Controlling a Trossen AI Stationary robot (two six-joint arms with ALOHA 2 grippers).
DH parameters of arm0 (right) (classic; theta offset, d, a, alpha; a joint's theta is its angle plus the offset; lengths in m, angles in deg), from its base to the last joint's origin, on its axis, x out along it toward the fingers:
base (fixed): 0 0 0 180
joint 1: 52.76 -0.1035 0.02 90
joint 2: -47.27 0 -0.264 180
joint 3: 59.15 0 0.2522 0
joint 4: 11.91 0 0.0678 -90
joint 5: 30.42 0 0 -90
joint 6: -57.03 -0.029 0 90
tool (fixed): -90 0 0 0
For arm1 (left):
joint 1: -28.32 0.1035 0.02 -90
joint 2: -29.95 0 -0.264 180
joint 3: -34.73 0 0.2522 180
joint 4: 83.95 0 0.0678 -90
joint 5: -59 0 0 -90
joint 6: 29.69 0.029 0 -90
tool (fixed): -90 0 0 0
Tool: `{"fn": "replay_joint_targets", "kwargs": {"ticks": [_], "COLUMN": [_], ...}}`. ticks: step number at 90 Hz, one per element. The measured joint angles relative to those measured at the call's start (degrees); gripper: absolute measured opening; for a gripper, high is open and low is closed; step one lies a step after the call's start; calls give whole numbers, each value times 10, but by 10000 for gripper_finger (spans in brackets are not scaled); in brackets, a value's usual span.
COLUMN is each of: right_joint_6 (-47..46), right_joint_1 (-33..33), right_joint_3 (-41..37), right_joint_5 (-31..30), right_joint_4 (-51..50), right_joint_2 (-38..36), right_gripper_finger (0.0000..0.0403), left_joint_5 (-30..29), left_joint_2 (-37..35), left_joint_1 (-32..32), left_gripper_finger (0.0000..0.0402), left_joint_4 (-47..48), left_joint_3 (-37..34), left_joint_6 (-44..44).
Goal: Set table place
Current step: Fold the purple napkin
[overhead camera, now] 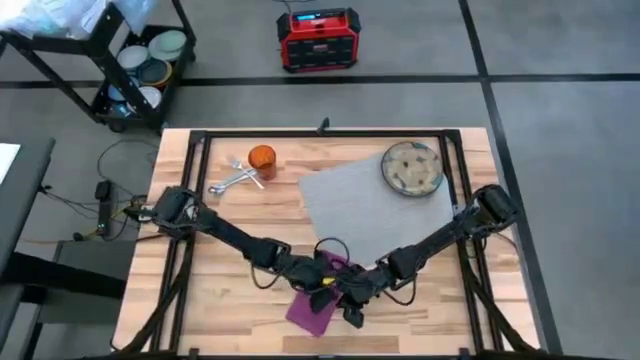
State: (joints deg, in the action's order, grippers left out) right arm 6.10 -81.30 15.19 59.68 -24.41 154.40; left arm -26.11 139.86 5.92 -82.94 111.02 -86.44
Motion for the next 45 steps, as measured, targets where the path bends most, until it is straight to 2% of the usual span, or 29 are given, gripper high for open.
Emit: {"fn": "replay_joint_targets", "kwargs": {"ticks": [11, 45], "right_joint_6": [5, 39], "right_joint_1": [3, 47], "right_joint_3": [-1, -1], "right_joint_5": [-19, -12], "right_joint_4": [-46, -33], "right_joint_2": [0, 0], "right_gripper_finger": [0, 0], "left_joint_5": [-6, -44], "left_joint_2": [3, 66], "left_joint_1": [-29, -61], "left_gripper_finger": [0, 0], "left_joint_4": [56, 41], "left_joint_3": [-3, 1], "left_joint_6": [-13, -65]}}
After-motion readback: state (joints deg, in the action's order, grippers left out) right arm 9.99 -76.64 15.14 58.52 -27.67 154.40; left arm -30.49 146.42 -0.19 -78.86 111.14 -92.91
